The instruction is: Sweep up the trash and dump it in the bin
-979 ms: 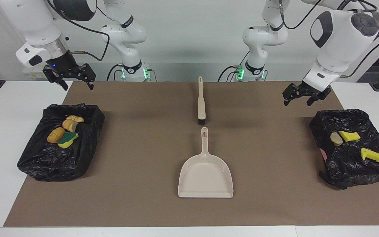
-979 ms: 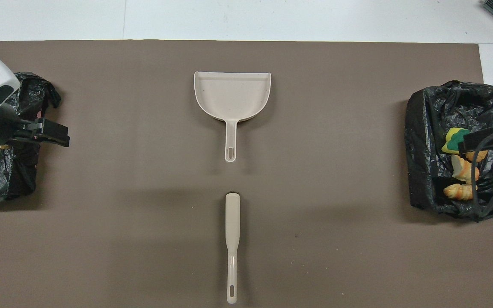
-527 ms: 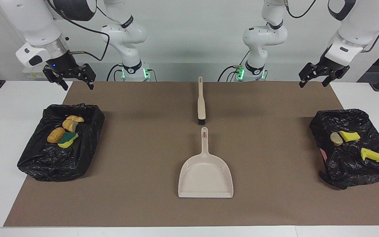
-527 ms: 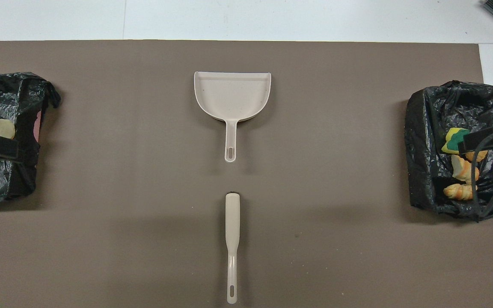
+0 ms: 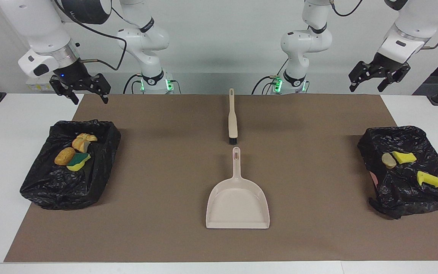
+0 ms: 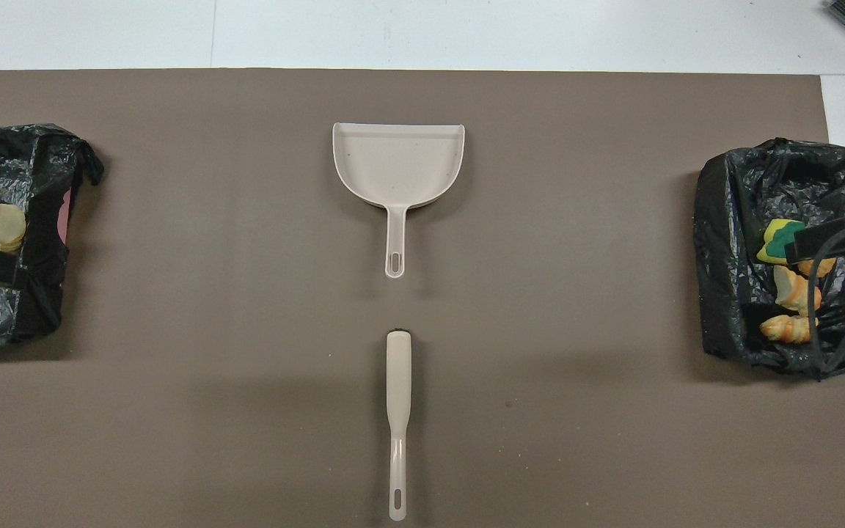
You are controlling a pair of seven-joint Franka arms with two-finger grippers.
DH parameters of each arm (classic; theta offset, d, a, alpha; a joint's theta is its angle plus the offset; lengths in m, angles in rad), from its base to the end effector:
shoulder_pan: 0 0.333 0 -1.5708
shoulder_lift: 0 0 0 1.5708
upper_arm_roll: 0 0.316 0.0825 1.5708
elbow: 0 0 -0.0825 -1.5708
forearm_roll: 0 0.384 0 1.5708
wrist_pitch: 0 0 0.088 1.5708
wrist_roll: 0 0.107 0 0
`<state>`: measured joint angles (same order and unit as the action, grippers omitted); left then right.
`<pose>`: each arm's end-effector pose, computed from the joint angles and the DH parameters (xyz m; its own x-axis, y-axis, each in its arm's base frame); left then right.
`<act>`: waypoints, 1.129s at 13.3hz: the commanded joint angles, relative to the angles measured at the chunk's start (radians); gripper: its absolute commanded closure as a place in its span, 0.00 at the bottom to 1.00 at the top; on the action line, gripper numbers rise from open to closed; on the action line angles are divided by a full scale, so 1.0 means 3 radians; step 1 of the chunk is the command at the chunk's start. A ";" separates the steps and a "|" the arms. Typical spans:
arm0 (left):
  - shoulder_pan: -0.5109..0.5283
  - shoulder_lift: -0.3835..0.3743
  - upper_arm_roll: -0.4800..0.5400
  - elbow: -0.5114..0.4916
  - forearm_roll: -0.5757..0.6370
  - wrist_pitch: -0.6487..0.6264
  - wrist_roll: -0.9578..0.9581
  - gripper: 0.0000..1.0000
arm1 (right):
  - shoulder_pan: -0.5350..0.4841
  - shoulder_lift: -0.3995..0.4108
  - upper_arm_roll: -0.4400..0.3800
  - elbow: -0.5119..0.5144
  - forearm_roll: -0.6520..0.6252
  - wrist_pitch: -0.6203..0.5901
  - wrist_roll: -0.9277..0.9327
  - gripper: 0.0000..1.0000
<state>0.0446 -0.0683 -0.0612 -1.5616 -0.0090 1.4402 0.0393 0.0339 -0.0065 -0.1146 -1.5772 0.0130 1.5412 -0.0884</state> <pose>0.5193 -0.0109 0.6543 0.9970 -0.0567 -0.0530 -0.0564 -0.9984 0.0069 0.5476 -0.0431 0.6225 0.9996 0.0081 -0.0282 0.0077 -0.9998 -0.0163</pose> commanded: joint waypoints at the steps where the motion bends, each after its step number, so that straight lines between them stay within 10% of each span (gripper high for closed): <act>1: 0.0025 -0.0079 -0.0016 -0.0077 0.0045 -0.0015 -0.0065 0.00 | -0.0011 0.0006 0.0004 0.0021 0.0044 -0.0024 0.0044 0.00; 15: -0.0016 -0.0095 -0.0047 0.0000 0.0020 -0.0071 -0.0075 0.00 | -0.0016 0.0006 0.0004 0.0026 0.0039 -0.0024 0.0044 0.00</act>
<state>0.0438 -0.0805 -0.0752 -1.5583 -0.0091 1.4342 0.0288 0.0339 -0.0065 -0.1146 -1.5772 0.0130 1.5412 -0.0884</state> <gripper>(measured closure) 0.000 0.000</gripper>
